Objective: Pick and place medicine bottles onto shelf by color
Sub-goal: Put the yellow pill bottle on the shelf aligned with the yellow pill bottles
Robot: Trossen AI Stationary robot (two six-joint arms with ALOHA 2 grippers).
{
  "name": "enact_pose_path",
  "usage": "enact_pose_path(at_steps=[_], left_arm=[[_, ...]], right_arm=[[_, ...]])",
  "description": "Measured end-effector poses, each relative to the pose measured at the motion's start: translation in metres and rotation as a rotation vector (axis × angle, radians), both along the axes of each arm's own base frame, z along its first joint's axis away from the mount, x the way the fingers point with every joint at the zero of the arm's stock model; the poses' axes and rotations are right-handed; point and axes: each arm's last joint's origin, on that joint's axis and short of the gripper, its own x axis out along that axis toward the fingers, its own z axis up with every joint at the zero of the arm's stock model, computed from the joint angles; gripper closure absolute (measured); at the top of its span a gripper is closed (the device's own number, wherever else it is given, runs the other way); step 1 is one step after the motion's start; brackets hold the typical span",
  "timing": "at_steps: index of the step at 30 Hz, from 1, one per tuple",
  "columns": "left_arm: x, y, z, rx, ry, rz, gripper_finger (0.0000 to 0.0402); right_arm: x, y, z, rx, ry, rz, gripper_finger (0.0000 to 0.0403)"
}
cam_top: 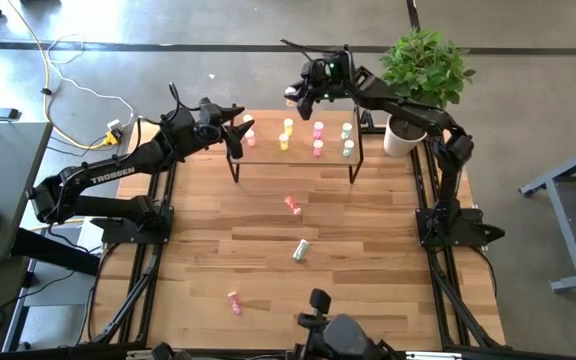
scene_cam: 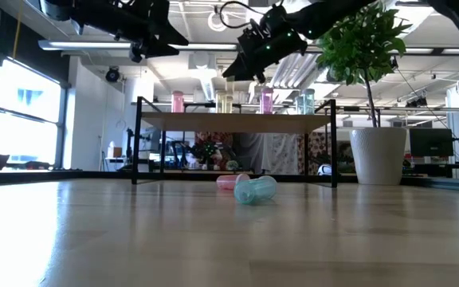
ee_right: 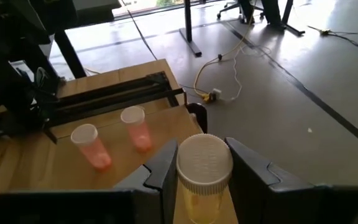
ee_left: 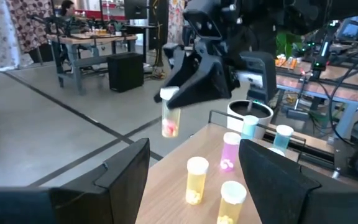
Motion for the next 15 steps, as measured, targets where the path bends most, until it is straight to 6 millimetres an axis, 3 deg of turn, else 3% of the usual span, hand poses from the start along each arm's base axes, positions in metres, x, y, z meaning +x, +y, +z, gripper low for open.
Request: enact_pose_path(at_steps=[15], left_arm=[[0.0, 0.0, 0.0, 0.0, 0.0, 0.0, 0.0163]], right_arm=[[0.009, -0.003, -0.026, 0.046, 0.09, -0.013, 0.0304]])
